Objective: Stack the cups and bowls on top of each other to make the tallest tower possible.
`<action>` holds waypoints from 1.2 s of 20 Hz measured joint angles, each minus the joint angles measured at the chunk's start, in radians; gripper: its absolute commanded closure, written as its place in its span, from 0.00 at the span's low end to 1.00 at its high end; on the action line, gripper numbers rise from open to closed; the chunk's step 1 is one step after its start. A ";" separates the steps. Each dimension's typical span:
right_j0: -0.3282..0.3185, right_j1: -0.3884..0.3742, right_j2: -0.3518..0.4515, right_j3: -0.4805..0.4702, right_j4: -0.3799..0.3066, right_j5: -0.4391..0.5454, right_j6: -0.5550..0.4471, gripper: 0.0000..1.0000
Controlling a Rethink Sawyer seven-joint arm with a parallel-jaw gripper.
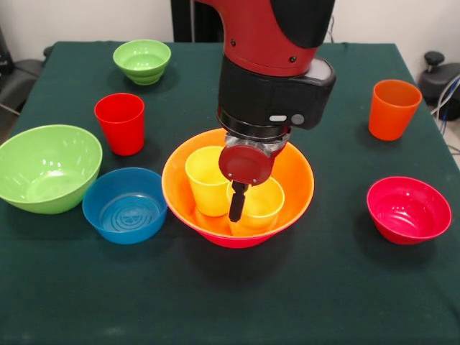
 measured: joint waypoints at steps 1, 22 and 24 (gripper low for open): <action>0.000 0.000 0.000 0.000 -0.001 0.000 0.000 0.00; 0.003 -0.238 0.015 0.182 -0.095 0.064 0.000 0.00; 0.000 -0.257 0.020 0.198 -0.095 0.064 0.000 0.00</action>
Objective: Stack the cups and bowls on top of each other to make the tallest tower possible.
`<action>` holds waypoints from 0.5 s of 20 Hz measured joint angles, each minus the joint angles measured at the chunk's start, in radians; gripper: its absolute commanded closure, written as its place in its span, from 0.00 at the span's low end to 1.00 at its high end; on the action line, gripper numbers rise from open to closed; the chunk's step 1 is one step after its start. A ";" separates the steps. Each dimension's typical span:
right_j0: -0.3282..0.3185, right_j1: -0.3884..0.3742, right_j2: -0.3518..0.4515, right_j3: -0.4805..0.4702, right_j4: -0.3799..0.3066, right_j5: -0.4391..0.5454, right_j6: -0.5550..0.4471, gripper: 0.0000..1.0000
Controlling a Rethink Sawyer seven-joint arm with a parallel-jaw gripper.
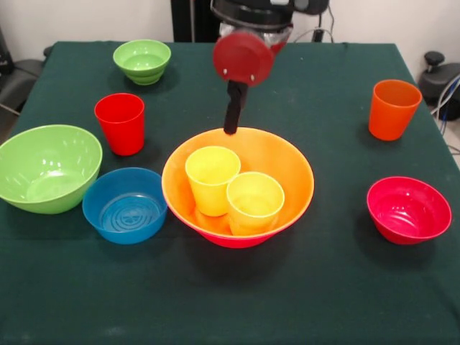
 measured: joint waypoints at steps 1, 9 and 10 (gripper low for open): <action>-0.001 -0.011 0.003 0.010 0.000 0.000 0.000 0.00; -0.001 -0.026 0.033 0.031 0.000 0.000 0.000 0.00; -0.001 -0.024 0.034 0.031 0.000 0.000 0.000 0.00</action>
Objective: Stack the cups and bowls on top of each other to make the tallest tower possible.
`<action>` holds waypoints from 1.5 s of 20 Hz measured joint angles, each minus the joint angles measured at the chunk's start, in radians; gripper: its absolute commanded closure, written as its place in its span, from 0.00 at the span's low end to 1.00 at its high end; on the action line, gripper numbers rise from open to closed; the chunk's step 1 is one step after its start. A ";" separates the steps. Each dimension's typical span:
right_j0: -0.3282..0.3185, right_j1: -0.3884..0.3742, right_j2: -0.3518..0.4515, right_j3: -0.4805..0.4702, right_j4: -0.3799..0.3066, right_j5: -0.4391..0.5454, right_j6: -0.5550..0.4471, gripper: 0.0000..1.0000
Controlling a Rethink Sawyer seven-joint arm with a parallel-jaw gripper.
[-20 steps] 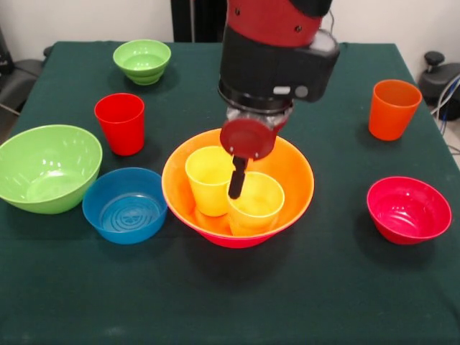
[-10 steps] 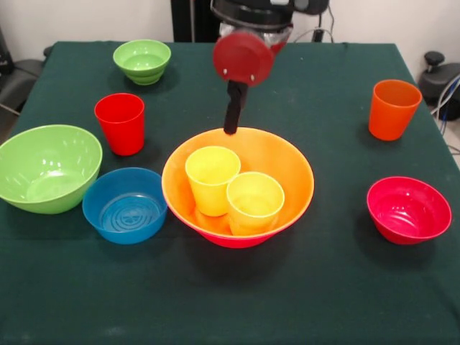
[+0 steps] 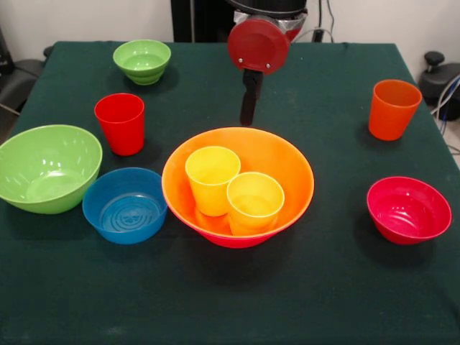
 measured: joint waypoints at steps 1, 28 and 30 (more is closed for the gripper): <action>0.001 0.006 0.003 0.000 0.000 0.000 0.000 0.00; 0.028 0.024 0.019 0.025 0.000 0.000 0.000 0.00; 0.037 0.024 0.020 0.029 0.000 0.000 0.000 0.00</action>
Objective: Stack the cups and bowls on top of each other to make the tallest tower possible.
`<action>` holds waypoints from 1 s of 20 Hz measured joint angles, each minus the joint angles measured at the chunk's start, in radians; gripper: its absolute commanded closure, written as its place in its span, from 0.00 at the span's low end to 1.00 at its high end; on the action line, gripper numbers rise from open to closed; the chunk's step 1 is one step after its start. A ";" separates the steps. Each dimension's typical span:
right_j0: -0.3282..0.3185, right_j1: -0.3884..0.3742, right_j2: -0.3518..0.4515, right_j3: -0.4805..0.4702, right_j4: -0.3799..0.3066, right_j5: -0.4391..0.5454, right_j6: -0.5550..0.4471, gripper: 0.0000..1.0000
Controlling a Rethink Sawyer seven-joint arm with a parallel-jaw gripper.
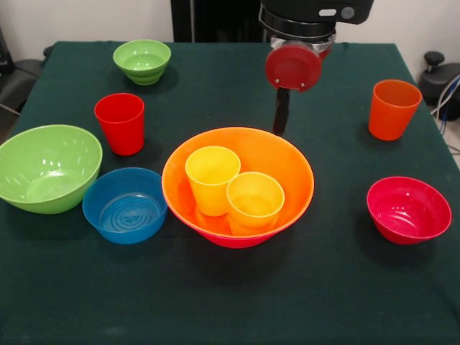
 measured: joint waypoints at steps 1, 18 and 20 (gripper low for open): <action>0.002 0.000 0.000 0.001 0.000 0.000 0.000 0.00; 0.031 0.002 0.004 0.028 0.006 0.000 0.000 0.00; 0.034 0.002 0.004 0.030 0.011 0.000 0.000 0.00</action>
